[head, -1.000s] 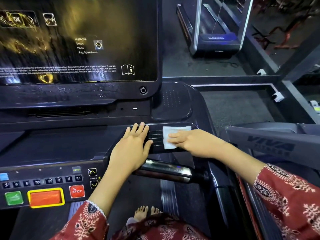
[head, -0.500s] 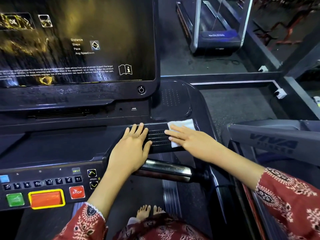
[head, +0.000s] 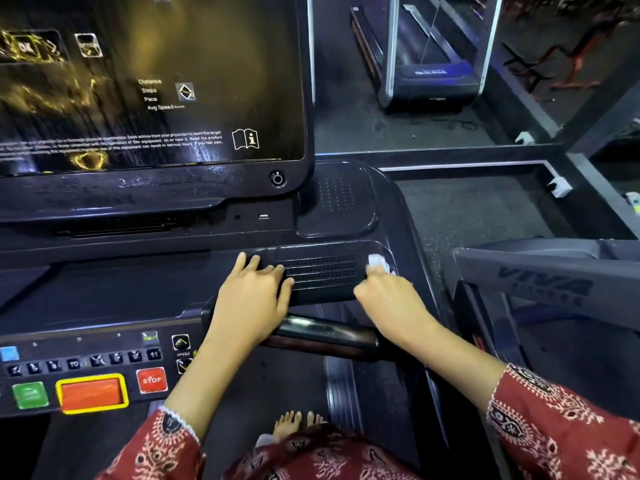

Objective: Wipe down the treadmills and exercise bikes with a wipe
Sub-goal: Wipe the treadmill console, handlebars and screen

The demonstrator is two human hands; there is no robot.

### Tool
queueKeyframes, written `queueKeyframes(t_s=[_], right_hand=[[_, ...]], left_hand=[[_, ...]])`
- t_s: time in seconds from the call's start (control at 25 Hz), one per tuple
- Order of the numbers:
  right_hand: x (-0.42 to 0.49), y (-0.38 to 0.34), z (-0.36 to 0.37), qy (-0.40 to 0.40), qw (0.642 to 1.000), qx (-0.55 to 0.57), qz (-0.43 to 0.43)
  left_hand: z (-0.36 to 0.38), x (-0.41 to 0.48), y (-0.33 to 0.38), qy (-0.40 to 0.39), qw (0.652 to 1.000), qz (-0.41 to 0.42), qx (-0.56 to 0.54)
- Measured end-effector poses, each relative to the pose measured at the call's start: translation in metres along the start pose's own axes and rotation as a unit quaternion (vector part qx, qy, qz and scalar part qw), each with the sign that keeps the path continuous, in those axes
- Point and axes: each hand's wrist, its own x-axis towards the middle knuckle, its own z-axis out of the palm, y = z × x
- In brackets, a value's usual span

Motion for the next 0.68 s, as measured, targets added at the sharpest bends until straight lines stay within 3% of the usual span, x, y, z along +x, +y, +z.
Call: queueKeyframes(t_s=[0.08,0.16,0.2,0.32,0.4,0.56,0.68], right_hand=[[0.003,-0.002,0.001,-0.005,0.996,0.023,-0.085],[0.017,-0.001,0.003,0.105,0.980,0.058,-0.160],[0.028,0.000,0.001,0.116,0.974,0.071,-0.179],[0.056,0.012,0.013,0.141,0.947,-0.016,-0.288],[0.070,0.025,0.026,0.149,0.919,-0.065,-0.360],[0.091,-0.021,0.035,0.101,0.922,-0.017,-0.373],[0.087,-0.012,0.029,0.071,0.896,-0.064,-0.434]], left_hand=[[0.000,-0.006,-0.006,0.029,0.999,-0.002,0.034],[-0.002,-0.013,-0.010,0.014,0.999,-0.001,0.050],[-0.004,-0.016,-0.011,0.015,0.999,0.002,0.048],[-0.010,-0.027,-0.026,0.015,0.999,-0.026,0.024],[-0.009,-0.033,-0.039,0.024,0.999,-0.045,0.007],[0.000,-0.037,-0.045,0.040,0.998,-0.053,-0.016],[0.001,-0.038,-0.046,0.054,0.997,-0.051,-0.014]])
